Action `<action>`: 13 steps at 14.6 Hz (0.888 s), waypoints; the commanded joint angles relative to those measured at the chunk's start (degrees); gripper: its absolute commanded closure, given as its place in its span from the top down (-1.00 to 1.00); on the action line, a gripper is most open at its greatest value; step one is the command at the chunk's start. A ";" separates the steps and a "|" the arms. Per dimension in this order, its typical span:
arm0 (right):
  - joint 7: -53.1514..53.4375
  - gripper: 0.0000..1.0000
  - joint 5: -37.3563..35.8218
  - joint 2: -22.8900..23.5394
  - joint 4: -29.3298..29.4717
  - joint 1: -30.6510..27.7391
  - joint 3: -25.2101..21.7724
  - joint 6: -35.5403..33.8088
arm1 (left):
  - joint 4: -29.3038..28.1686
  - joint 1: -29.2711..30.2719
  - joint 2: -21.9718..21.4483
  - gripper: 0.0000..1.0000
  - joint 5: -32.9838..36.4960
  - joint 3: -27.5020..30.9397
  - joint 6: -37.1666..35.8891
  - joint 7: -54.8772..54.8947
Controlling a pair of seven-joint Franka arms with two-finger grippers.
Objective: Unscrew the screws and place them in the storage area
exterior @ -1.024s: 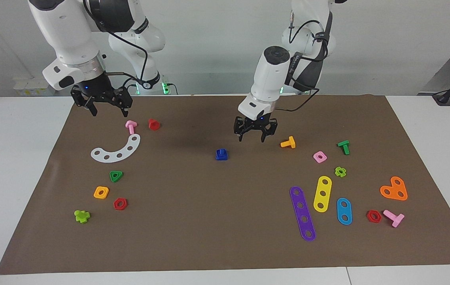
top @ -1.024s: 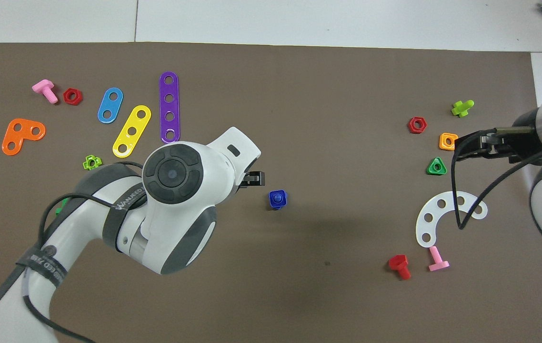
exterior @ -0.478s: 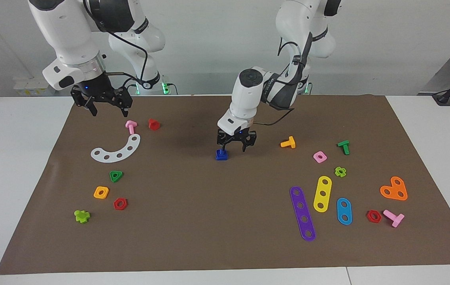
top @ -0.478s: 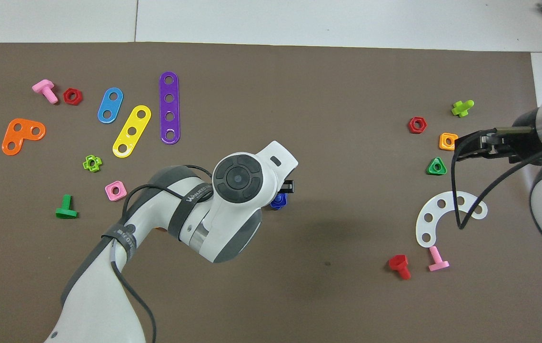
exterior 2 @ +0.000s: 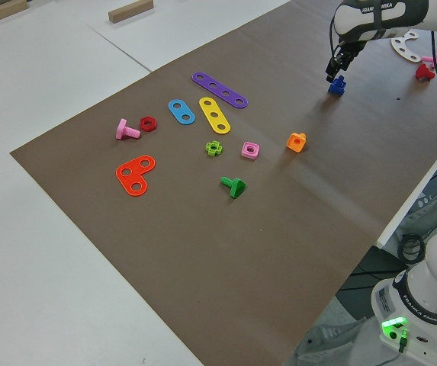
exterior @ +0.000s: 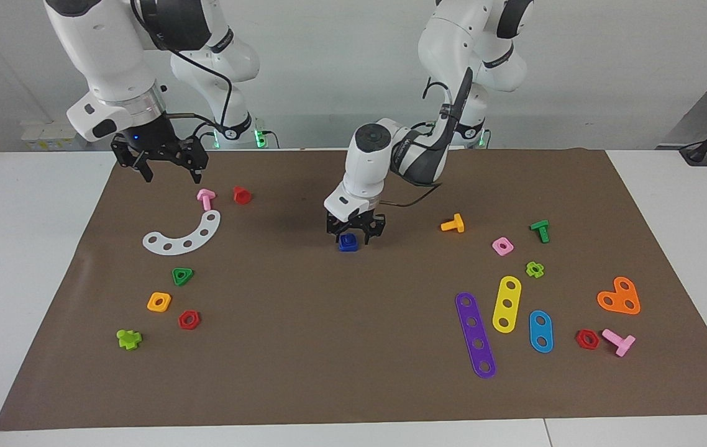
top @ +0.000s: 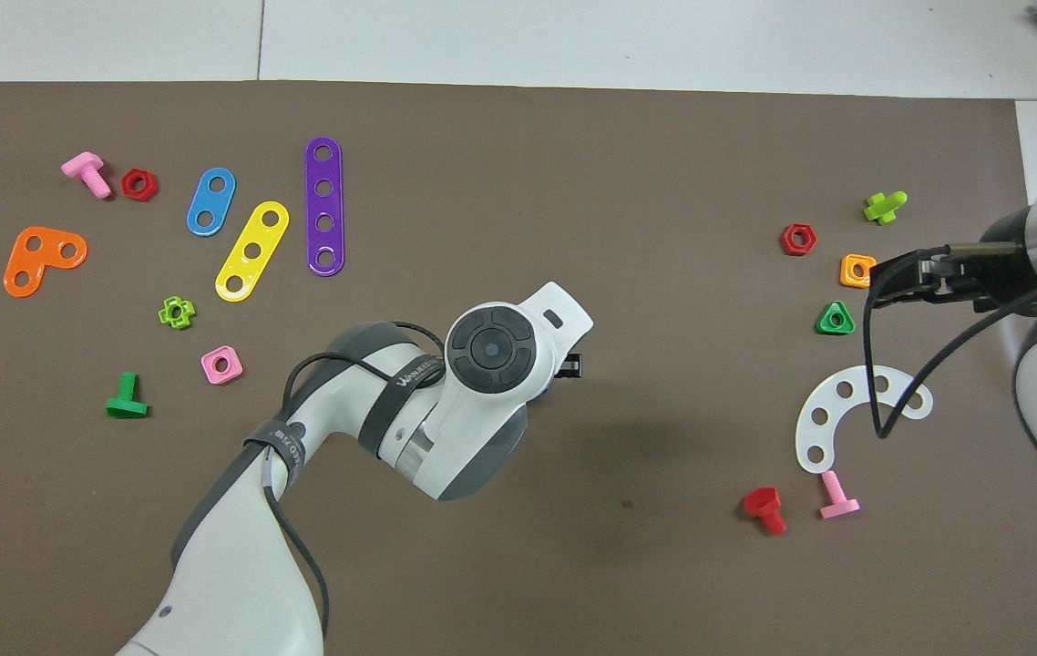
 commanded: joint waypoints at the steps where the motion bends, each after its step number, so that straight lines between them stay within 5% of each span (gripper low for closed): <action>1: -1.22 1.00 1.12 -0.69 -0.60 -0.72 0.26 -0.41 | -0.62 -1.34 0.62 0.54 0.03 1.07 1.28 -0.57; 13: -1.22 1.00 1.11 -0.69 -0.60 -0.72 0.26 -0.41 | -2.29 -2.58 0.09 0.26 0.21 0.99 0.66 -0.57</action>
